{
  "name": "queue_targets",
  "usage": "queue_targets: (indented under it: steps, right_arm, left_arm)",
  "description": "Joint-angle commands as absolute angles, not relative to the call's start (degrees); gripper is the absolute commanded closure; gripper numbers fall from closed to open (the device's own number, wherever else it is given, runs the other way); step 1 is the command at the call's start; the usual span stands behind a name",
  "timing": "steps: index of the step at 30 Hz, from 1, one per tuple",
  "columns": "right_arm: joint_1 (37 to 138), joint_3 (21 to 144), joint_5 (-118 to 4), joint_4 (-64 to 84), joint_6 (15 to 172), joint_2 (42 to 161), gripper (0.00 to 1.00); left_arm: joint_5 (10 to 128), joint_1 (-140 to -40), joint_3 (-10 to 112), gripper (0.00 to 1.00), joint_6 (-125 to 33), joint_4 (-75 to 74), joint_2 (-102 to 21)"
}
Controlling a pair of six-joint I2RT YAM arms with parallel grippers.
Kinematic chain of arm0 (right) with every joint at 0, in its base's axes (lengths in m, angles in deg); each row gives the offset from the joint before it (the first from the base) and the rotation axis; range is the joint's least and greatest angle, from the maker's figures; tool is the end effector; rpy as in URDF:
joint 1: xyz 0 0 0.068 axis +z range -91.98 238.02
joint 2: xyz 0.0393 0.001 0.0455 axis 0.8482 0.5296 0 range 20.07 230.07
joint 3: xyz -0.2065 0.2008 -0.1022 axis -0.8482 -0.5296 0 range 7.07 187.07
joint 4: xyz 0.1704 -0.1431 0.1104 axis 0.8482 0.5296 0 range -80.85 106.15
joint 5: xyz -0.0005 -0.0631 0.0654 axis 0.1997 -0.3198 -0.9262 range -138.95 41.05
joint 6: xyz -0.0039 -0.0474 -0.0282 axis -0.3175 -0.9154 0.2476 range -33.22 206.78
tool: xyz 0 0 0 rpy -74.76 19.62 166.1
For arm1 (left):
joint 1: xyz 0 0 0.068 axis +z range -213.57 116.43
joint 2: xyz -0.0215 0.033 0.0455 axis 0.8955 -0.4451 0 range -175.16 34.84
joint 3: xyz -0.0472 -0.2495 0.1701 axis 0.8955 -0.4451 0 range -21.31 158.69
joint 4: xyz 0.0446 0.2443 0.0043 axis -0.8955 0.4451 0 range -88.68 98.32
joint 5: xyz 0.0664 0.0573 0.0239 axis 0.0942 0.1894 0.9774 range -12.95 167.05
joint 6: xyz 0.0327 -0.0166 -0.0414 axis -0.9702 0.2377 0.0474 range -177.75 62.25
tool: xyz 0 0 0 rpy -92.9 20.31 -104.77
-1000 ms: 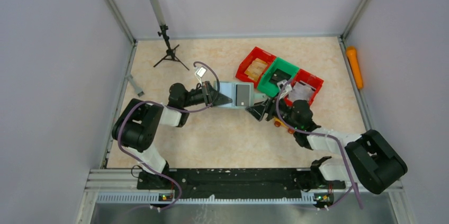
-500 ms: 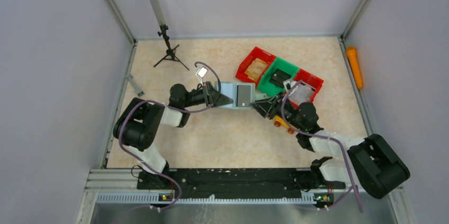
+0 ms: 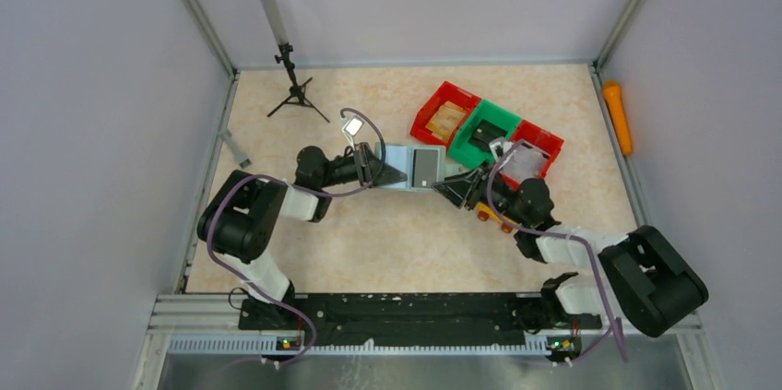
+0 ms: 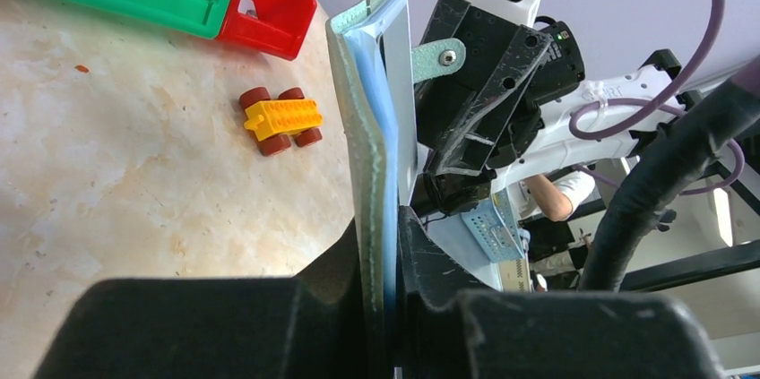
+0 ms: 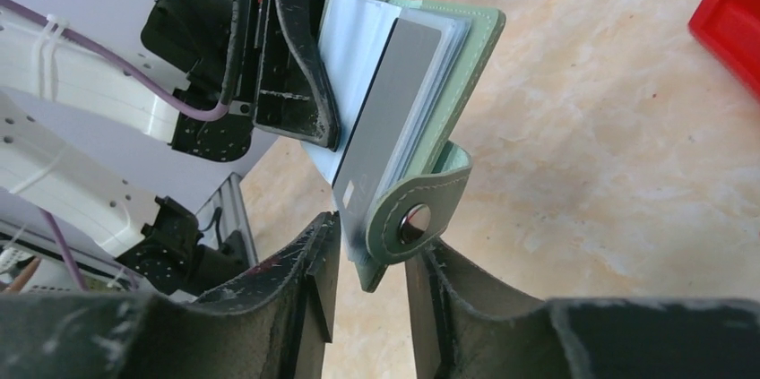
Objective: Take the credit cards out of the card holder
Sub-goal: Remove the credit card from the card holder.
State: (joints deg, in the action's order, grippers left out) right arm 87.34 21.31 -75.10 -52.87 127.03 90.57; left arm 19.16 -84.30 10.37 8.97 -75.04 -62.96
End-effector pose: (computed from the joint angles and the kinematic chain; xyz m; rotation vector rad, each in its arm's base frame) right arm 0.1715 0.1153 0.2462 -0.2529 1.6066 1.2943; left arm 0.2705 -0.1364 0.2383 0.3304 1.7823 -1.8545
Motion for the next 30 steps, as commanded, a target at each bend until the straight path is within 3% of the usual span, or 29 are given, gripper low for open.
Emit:
queue_targets:
  steps: [1, 7, 11, 14, 20, 30]
  right_arm:
    - [86.9, 23.2, -81.3, -60.5, 129.0, 93.8, 0.68]
    - [86.8, 22.8, -81.8, -62.5, 129.8, 94.4, 0.71]
    - [86.8, 22.2, -80.5, -61.5, 129.2, 92.7, 0.56]
    - [86.6, 21.8, -79.8, -61.3, 129.1, 92.0, 0.54]
    - [86.3, 21.7, -79.9, -61.8, 129.6, 92.1, 0.66]
    - [86.3, 22.5, -79.6, -60.3, 129.6, 93.1, 0.76]
  left_arm:
    - [18.5, -84.7, 11.9, 1.0, 7.9, -78.0, -62.5]
    - [18.7, -84.6, 11.9, 1.0, 7.0, -76.2, -62.2]
    - [19.4, -84.7, 12.3, 1.0, 4.5, -71.9, -61.6]
    - [19.8, -84.6, 12.2, 1.0, 3.5, -70.5, -61.0]
    - [19.8, -84.6, 12.2, 1.0, 3.2, -70.1, -61.0]
    - [19.4, -84.9, 12.0, 1.0, 3.6, -71.4, -60.8]
